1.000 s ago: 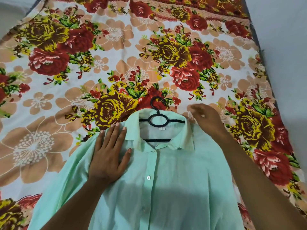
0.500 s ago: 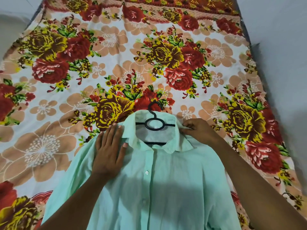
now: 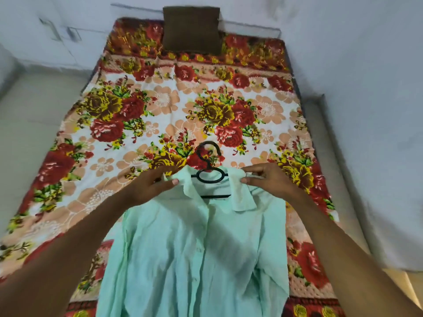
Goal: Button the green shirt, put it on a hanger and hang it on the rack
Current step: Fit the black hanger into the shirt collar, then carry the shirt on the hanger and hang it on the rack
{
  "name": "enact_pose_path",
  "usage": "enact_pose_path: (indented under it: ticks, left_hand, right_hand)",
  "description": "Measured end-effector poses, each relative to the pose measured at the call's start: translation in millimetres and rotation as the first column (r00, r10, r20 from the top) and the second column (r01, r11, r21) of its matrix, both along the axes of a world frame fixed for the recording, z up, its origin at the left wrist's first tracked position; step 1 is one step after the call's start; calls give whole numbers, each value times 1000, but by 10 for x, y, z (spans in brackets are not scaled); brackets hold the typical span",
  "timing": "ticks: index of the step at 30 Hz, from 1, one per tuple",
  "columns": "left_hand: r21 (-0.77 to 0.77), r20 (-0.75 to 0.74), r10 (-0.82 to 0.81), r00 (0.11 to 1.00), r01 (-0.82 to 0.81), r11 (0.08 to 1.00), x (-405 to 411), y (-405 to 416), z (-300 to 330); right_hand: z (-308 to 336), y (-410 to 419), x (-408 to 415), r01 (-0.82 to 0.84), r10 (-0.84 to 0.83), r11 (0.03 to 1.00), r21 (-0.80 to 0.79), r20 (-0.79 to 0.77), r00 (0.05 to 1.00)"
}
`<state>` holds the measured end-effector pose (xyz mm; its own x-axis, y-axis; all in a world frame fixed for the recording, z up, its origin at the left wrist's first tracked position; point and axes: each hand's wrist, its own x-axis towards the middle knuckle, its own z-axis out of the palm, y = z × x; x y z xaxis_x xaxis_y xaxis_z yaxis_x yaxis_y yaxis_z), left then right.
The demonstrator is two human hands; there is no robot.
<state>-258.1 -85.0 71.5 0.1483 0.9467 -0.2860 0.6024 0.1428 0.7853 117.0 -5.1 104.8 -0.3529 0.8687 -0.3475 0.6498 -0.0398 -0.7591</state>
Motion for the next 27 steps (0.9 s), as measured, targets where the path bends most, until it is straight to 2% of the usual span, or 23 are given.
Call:
enact_pose_path:
  ticks: [5, 8, 10, 15, 18, 21, 24, 27]
  left_hand:
    - [256, -18, -22, 1000, 26, 966, 11, -287, 1264]
    - [393, 4, 51, 999, -48, 918, 138, -673, 2147]
    - [456, 28, 77, 997, -82, 886, 160, -789, 2469]
    - [613, 58, 113, 992, -125, 781, 335, -1695, 3633]
    - [698, 39, 199, 979, -169, 696, 490, -2423, 4155]
    - [703, 57, 265, 962, -228, 674, 698, -3169, 4579]
    - [733, 58, 368, 928, -290, 616, 866, -3826, 4866]
    - [798, 36, 489, 872, -320, 511, 948, -4574, 5107]
  right_hand:
    - [1280, -450, 171, 56, -49, 988, 144, -48, 998]
    - [2137, -891, 287, 72, -55, 969, 236, -79, 995]
    - [2467, -998, 293, 12, 3, 970, 244, -63, 998]
    - [3577, -1707, 341, -152, 197, 909, 389, -77, 977]
    - [4012, -2194, 418, -121, 252, 848, 516, -192, 948]
    - [4350, -2683, 512, -60, 294, 795, 603, -297, 909]
    - [4599, -3096, 534, -77, 359, 778, 624, -341, 869]
    - [4877, -3546, 410, -110, 449, 735, 669, -359, 818]
